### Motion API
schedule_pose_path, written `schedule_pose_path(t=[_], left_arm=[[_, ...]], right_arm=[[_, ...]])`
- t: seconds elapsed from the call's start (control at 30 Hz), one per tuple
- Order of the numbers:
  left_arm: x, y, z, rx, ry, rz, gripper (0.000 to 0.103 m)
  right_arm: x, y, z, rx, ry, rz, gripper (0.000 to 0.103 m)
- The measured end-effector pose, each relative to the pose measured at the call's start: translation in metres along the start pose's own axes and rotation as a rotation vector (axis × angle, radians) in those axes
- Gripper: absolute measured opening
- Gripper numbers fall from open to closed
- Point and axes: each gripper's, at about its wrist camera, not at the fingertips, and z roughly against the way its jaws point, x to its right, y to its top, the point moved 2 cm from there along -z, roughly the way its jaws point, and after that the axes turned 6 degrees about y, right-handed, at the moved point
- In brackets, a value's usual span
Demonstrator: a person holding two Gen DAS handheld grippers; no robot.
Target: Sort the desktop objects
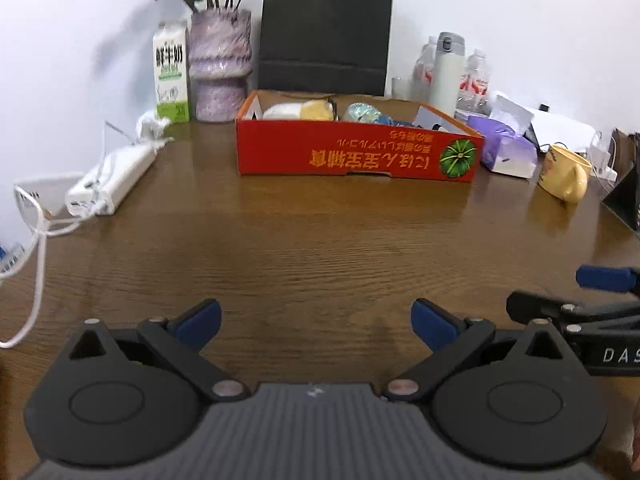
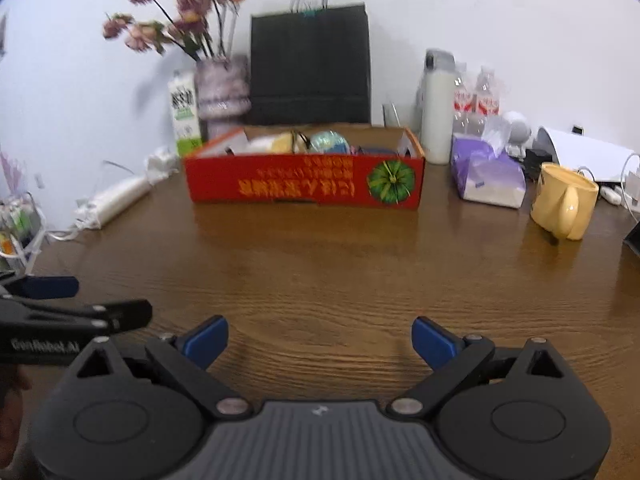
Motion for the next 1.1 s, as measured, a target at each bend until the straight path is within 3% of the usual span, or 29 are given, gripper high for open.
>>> schedule_pose_path(t=[0.3, 0.4, 1.1], left_arm=[[0.007, 0.005, -0.037, -0.044, 0.037, -0.063, 0.103], [0.005, 0.005, -0.039, -0.047, 0.034, -0.045, 0.103], [0.005, 0.008, -0.044, -0.052, 0.05, -0.045, 0.103]], right_arm=[[0.005, 0.008, -0.044, -0.067, -0.043, -0.007, 0.099], [0.006, 0.003, -0.048, -0.076, -0.05, -0.007, 0.103], [0.006, 0.006, -0.052, -0.079, -0.061, -0.013, 0.103]])
